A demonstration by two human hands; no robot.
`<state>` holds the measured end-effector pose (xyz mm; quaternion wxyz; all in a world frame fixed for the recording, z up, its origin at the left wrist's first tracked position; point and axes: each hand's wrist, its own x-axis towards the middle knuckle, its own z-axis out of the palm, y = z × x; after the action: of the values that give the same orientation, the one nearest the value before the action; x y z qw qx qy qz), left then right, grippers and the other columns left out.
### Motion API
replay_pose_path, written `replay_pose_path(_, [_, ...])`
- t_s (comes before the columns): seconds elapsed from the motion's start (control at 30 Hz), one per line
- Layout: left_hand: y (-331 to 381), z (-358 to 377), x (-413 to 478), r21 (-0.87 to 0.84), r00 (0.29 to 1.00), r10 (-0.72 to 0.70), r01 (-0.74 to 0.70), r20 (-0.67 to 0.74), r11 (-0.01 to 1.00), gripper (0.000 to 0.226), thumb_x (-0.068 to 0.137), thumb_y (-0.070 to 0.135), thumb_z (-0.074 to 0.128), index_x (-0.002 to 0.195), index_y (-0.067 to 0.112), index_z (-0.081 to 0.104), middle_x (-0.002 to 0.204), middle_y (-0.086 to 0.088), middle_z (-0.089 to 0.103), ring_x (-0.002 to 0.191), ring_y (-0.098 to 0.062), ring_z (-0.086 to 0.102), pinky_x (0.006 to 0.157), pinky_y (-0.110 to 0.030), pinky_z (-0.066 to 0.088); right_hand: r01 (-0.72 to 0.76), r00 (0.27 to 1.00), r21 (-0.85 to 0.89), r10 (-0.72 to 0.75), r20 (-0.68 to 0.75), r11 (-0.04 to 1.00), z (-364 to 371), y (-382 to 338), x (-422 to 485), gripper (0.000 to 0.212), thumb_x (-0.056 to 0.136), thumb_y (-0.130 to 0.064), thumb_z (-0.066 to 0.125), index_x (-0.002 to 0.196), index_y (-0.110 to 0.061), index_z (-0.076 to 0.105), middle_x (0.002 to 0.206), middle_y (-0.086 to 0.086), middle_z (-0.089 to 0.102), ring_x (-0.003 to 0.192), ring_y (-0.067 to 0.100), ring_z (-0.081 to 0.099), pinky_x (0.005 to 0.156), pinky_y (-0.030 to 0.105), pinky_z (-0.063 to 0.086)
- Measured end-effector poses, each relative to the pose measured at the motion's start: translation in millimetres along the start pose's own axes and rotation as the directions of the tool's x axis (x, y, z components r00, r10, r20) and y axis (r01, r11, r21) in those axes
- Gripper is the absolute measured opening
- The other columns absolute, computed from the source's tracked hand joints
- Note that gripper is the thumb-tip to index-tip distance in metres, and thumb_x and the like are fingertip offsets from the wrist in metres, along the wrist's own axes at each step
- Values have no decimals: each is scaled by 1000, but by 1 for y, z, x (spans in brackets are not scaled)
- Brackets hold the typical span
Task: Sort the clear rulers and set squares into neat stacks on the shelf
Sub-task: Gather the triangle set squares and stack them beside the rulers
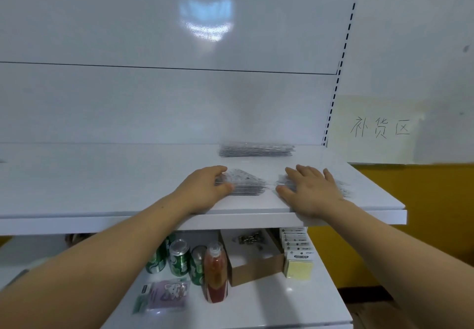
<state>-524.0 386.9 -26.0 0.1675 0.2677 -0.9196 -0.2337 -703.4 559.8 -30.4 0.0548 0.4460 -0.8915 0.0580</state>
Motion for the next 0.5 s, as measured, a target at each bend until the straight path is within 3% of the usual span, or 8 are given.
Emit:
replay_pose_path(0.13, [-8, -13, -4, 71, 998, -23, 19, 61, 997, 74, 87, 56, 52, 148, 23, 25, 154, 3, 29, 139, -17, 31, 111, -32, 25, 76, 997, -29, -76, 11, 997, -20, -2, 8, 67, 93, -56, 32, 151, -29, 13, 160, 0, 11, 146, 19, 9, 119, 47, 1])
replay_pose_path(0.27, [-33, -37, -15, 173, 993, -83, 68, 85, 983, 76, 87, 60, 47, 149, 24, 23, 156, 3, 23, 142, -17, 25, 114, -32, 20, 158, 986, -5, -158, 50, 987, -42, -20, 16, 70, 90, -56, 41, 151, -27, 19, 158, -2, 19, 144, 21, 19, 118, 44, 15])
replay_pose_path(0.37, [-63, -57, -26, 218, 984, -146, 122, 98, 968, 74, 88, 59, 46, 149, 24, 22, 157, 3, 21, 142, -17, 23, 114, -32, 18, 193, 979, 46, -195, 51, 980, -45, -54, 27, 70, 90, -59, 38, 150, -25, 24, 157, 0, 23, 143, 22, 23, 116, 42, 21])
replay_pose_path(0.5, [-114, -95, -44, 245, 977, -209, 192, 44, 950, 73, 90, 57, 46, 150, 23, 22, 157, 3, 20, 143, -17, 22, 114, -31, 17, 257, 964, 28, -258, 64, 966, -43, -130, 48, 74, 90, -67, 32, 150, -25, 22, 158, 0, 22, 143, 23, 22, 117, 44, 19])
